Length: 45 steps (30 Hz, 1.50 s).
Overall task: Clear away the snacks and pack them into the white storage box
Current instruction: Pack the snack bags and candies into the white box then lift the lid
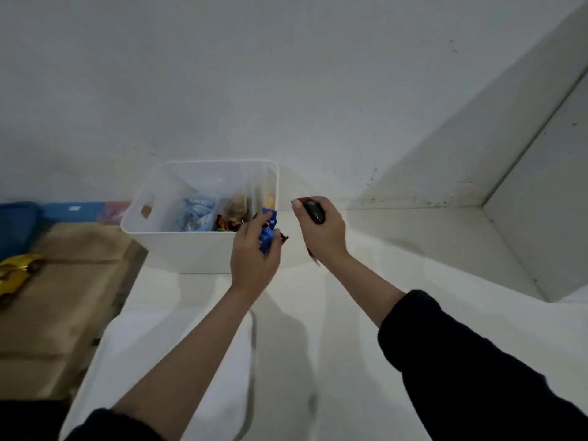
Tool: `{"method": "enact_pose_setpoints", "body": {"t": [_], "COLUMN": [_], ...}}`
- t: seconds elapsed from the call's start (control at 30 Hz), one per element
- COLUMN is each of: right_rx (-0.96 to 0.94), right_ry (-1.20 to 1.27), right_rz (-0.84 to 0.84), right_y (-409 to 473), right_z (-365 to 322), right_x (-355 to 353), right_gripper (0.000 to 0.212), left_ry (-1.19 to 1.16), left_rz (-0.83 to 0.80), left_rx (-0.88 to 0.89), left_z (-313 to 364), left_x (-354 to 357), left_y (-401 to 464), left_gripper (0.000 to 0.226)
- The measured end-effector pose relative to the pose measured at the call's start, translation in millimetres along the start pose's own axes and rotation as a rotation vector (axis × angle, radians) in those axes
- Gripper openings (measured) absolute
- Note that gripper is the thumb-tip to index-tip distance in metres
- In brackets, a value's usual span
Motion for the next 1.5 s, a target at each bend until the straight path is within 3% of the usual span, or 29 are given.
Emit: {"method": "enact_pose_setpoints", "body": {"t": [0.17,0.3,0.37,0.47,0.57,0.67,0.77,0.9,1.07,1.17,1.23,1.37,1.5], "right_rx": [0.025,0.172,0.207,0.156,0.039,-0.208,-0.345,-0.194,0.38,0.371,0.333,0.394,0.466], "right_ry": [0.035,-0.041,-0.109,-0.142,-0.172,-0.309,-0.426,-0.611,-0.849,-0.991,-1.048,-0.916,-0.883], "right_rz": [0.033,0.006,-0.071,-0.172,-0.158,-0.034,0.101,-0.014,-0.209,-0.281,-0.344,-0.375,-0.369], "right_y": [41.6,52.6,50.7,41.1,26.0,-9.5,-65.6,-136.7,-204.1,-228.0,-238.7,-245.6,-245.4], "right_z": [-50.7,-43.7,-36.1,-26.3,-24.8,-23.0,-2.5,57.9,122.5,130.5,132.3,125.9,119.2], "right_x": [87.1,124.7,135.5,141.3,139.1,134.4,135.0,141.3,125.7,120.3,122.3,128.8,132.5], "right_gripper": [0.04,0.076,0.083,0.082,0.066,0.047,0.051,0.059,0.066,0.062,0.064,0.06,0.059], "left_ry": [0.0,-0.172,-0.249,-0.217,-0.151,-0.052,0.054,0.311,0.5,0.56,0.588,0.586,0.552], "left_rz": [-0.055,-0.222,-0.248,-0.224,-0.092,0.016,0.079,0.017,-0.028,-0.039,-0.083,-0.123,-0.052], "left_rx": [-0.099,-0.435,-0.56,-0.523,-0.37,-0.238,-0.3,-0.559,-0.942,-1.092,-1.078,-1.05,-1.179], "left_z": [-24.8,-48.1,-54.7,-58.5,-64.7,-72.1,-97.0,-152.9,-196.8,-215.2,-219.9,-208.9,-204.0], "left_x": [-42.8,-45.1,-47.2,-58.5,-78.5,-97.9,-118.8,-150.9,-194.9,-212.4,-215.9,-209.0,-205.4], "left_y": [83.9,104.5,100.6,85.2,60.7,21.8,-23.2,-83.5,-163.6,-204.4,-216.6,-212.6,-213.4], "left_gripper": [0.038,0.066,0.072,0.065,0.052,0.05,0.054,0.065,0.08,0.079,0.074,0.078,0.085]}}
Point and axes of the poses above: each hand's wrist, its own y-axis towards the middle knuckle, its own x-axis out of the palm, z = x × y, the point moved 4 cm from there along y, towards the middle knuckle, and after that the axes turned 4 degrees about -x, right-handed, at the moved point
